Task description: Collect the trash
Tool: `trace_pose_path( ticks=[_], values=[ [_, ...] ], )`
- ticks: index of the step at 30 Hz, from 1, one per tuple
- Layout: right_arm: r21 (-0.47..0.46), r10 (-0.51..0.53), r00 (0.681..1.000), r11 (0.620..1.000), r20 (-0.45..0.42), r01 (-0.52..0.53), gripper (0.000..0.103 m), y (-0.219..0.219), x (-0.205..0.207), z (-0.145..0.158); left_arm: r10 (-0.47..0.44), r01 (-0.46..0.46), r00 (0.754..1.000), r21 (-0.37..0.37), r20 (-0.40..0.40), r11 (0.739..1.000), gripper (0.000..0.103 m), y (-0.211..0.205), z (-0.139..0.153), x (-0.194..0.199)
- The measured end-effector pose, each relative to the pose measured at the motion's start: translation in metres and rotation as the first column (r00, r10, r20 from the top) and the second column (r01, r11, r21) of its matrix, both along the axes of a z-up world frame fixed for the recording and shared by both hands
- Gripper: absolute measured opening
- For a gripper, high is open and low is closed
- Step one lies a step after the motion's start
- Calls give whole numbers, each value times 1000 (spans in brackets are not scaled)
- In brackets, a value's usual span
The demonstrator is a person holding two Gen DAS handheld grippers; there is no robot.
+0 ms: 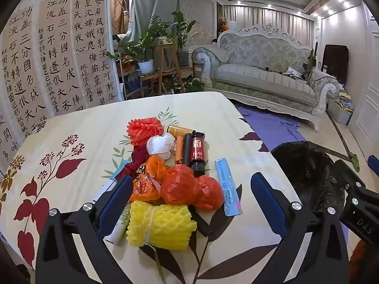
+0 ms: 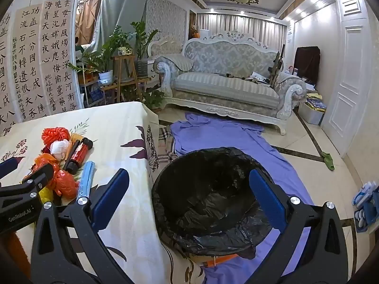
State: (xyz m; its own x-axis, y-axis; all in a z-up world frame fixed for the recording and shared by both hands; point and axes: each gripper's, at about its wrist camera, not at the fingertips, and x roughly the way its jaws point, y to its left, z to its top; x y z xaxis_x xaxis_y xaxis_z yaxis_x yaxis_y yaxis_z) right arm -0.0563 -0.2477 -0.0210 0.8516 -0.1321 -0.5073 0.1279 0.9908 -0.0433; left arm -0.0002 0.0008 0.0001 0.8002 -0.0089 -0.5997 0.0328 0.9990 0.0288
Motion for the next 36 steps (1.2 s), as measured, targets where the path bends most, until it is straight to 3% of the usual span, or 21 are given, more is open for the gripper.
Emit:
trace_pose_path(
  ticks=[13,36],
  values=[
    [-4,-9,1000,1000,4,9,99,-10,-3,13,-3,3,1000,8,3,1000,97,-7,1,-4],
    [0,-26,1000,1000,-1,26,99,-13,-5,-3,-8,8,1000,4,-19,1000,97,-11,-3,3]
  ],
)
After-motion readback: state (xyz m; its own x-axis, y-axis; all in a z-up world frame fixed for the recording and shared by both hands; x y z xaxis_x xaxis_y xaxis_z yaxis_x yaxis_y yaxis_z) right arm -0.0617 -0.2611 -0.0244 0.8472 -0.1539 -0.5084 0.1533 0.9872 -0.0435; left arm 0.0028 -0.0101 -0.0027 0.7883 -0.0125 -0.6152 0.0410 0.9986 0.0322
